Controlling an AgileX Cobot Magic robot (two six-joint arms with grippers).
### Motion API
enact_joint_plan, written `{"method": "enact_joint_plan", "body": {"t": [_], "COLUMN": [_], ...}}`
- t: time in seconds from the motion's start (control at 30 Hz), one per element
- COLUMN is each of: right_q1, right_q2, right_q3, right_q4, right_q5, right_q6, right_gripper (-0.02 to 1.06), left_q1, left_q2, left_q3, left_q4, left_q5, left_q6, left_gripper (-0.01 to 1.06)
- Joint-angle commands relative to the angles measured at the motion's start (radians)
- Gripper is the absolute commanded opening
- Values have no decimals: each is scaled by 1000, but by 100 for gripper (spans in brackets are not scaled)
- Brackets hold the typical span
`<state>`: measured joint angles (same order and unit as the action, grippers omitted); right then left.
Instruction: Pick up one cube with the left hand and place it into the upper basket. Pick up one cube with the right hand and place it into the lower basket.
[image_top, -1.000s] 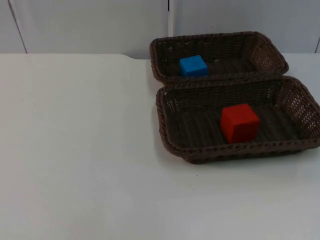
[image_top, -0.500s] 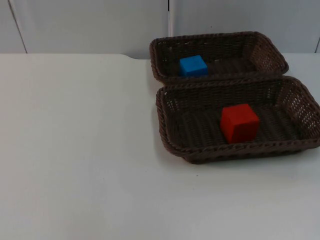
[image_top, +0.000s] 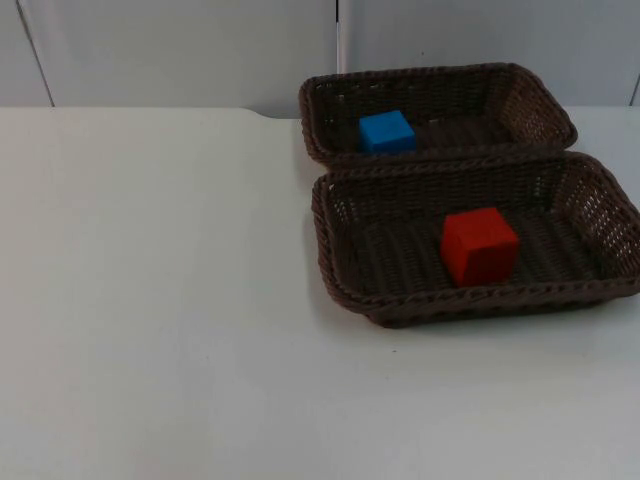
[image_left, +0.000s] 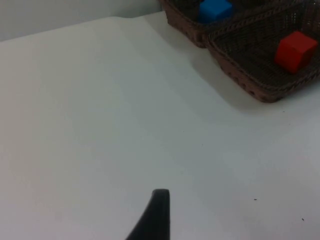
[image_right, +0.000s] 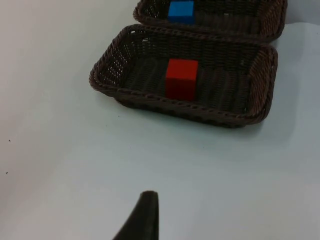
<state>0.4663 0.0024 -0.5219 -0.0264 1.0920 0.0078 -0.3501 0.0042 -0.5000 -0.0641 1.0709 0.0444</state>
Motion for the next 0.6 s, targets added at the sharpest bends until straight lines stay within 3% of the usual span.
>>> {"method": "enact_joint_plan", "body": {"t": [0.0, 0.13, 0.23, 0.57], "right_q1": [-3, -3, -3, -3], "right_q2": [-2, -2, -2, -2], "right_q3": [6, 6, 6, 6], "right_q4": [-5, 5, 9, 9], "right_q5": [-13, -13, -13, -13], "right_q6": [-2, -17, -20, -20], "right_gripper": [92, 106, 105, 105], "left_q1": [2, 2, 2, 2], "left_q2": [-4, -4, -4, -4], "left_q3": [6, 6, 6, 6], "left_q4": [3, 3, 3, 3], "left_q5": [2, 2, 2, 2], "left_q6": [-4, -4, -4, -4], "left_gripper": [86, 88, 105, 105]}}
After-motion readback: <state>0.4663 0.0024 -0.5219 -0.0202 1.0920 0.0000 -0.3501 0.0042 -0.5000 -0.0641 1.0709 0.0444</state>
